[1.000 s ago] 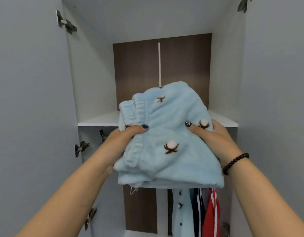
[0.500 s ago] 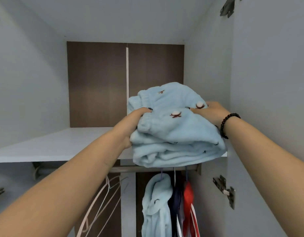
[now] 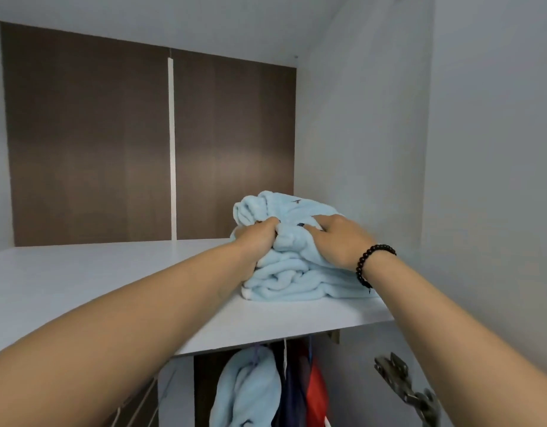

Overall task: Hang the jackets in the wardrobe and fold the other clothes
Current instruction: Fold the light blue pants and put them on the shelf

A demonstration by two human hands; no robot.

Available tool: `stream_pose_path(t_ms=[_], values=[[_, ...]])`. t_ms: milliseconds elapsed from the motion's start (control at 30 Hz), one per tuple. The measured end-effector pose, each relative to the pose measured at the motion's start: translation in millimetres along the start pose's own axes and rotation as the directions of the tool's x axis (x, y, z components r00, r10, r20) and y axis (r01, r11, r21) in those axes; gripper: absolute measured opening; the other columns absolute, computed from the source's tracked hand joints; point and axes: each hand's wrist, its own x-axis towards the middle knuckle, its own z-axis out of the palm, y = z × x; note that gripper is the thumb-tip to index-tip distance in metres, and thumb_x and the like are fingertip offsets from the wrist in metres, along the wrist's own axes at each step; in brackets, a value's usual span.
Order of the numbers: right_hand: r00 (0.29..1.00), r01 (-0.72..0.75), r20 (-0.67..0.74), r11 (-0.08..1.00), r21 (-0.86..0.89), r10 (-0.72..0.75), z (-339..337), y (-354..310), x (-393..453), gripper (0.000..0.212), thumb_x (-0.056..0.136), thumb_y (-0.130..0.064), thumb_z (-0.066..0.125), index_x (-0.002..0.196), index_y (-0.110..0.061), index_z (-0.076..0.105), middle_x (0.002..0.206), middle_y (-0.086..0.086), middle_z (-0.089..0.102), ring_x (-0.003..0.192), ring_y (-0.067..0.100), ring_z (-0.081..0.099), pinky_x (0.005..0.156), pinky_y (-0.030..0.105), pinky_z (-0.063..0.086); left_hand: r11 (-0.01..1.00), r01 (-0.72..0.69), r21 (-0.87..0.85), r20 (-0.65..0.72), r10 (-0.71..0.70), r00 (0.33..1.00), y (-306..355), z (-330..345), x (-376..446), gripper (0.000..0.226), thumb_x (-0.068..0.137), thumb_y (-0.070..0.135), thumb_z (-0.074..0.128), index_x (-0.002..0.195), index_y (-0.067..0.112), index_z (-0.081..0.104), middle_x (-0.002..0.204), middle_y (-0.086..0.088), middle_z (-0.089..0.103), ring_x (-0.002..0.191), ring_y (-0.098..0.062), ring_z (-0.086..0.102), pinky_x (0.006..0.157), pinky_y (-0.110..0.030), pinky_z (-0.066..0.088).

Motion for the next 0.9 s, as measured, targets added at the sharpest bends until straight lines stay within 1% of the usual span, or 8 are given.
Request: stream_pose_path(t_ms=[100, 267, 400, 567, 667, 733, 833, 900], values=[[1.0, 0.014, -0.001, 1.0, -0.024, -0.014, 8.3, 7.0, 5.4, 0.043, 0.095, -0.053, 0.027, 0.109, -0.034, 0.063, 0.113, -0.004, 0.064, 0.103, 0.024, 0.056, 0.095, 0.043, 0.045, 0.999, 0.01, 0.032, -0.024, -0.009, 1.0, -6.7, -2.0, 8.7, 0.059, 0.075, 0.041, 0.06, 0.122, 0.008, 0.051, 0.103, -0.011, 0.069, 0.092, -0.024, 0.068, 0.085, -0.035, 0.056], [1.0, 0.01, -0.012, 0.994, -0.109, -0.012, 21.2, 10.1, 9.2, 0.047, 0.096, -0.053, 0.019, 0.124, -0.038, 0.054, 0.131, -0.004, 0.053, 0.118, 0.025, 0.048, 0.096, 0.039, 0.037, 0.996, -0.06, 0.072, -0.071, 0.065, 0.995, -9.7, -3.1, 14.0, 0.036, 0.079, 0.044, 0.064, 0.097, 0.014, 0.054, 0.099, -0.009, 0.069, 0.091, -0.024, 0.067, 0.091, -0.04, 0.054], [0.999, 0.014, -0.047, 0.995, -0.102, -0.019, 23.6, 8.7, -2.1, 0.046, 0.097, -0.05, 0.021, 0.129, -0.035, 0.05, 0.135, -0.003, 0.05, 0.124, 0.024, 0.043, 0.103, 0.041, 0.032, 0.997, -0.044, 0.061, -0.077, 0.048, 0.996, -8.0, -4.3, 6.6, 0.054, 0.079, 0.051, 0.064, 0.114, 0.011, 0.052, 0.103, -0.009, 0.067, 0.095, -0.025, 0.065, 0.093, -0.038, 0.052], [0.993, 0.041, -0.112, 0.999, -0.023, -0.043, 17.0, 6.1, -27.4, 0.039, 0.098, -0.047, 0.031, 0.106, -0.02, 0.057, 0.119, 0.0, 0.057, 0.117, 0.023, 0.047, 0.099, 0.036, 0.036, 0.991, -0.074, 0.11, -0.032, 0.078, 0.996, -7.0, -9.1, -20.7, 0.064, 0.088, 0.055, 0.052, 0.135, 0.012, 0.044, 0.117, -0.011, 0.064, 0.106, -0.027, 0.062, 0.101, -0.041, 0.046], [0.992, 0.057, -0.118, 0.998, 0.04, -0.052, 13.6, 7.6, -45.0, 0.05, 0.099, -0.045, 0.034, 0.134, -0.013, 0.047, 0.14, 0.005, 0.047, 0.131, 0.021, 0.038, 0.107, 0.032, 0.028, 0.98, -0.12, 0.159, -0.006, 0.123, 0.992, -7.3, -12.9, -43.3, 0.063, 0.095, 0.049, 0.044, 0.146, 0.015, 0.031, 0.13, -0.01, 0.057, 0.117, -0.027, 0.056, 0.107, -0.04, 0.04], [0.994, 0.048, -0.103, 0.997, 0.063, -0.042, 11.3, 7.3, -58.7, 0.058, 0.099, -0.047, 0.034, 0.145, -0.012, 0.035, 0.151, 0.004, 0.035, 0.139, 0.019, 0.028, 0.112, 0.031, 0.023, 0.96, -0.16, 0.229, 0.019, 0.16, 0.987, -8.3, -15.3, -59.6, 0.056, 0.098, 0.046, 0.039, 0.144, 0.014, 0.035, 0.132, -0.009, 0.055, 0.119, -0.026, 0.053, 0.107, -0.038, 0.038], [0.995, 0.04, -0.1, 0.993, 0.112, -0.028, 7.3, 6.1, -81.0, 0.058, 0.098, -0.048, 0.036, 0.143, -0.011, 0.036, 0.15, 0.004, 0.034, 0.138, 0.019, 0.029, 0.107, 0.029, 0.025, 0.898, -0.226, 0.378, 0.092, 0.206, 0.974, -11.6, -20.5, -87.6, 0.044, 0.1, 0.044, 0.034, 0.132, 0.015, 0.045, 0.118, -0.007, 0.06, 0.104, -0.021, 0.056, 0.095, -0.034, 0.043], [0.996, 0.036, -0.091, 0.988, 0.149, -0.023, 4.0, 5.1, -97.9, 0.056, 0.098, -0.045, 0.04, 0.141, -0.009, 0.038, 0.148, 0.007, 0.036, 0.135, 0.02, 0.031, 0.101, 0.025, 0.026, 0.847, -0.253, 0.468, 0.124, 0.22, 0.968, -17.3, -23.7, -107.3, 0.046, 0.1, 0.044, 0.033, 0.13, 0.014, 0.047, 0.121, -0.006, 0.059, 0.107, -0.021, 0.055, 0.101, -0.038, 0.043]])
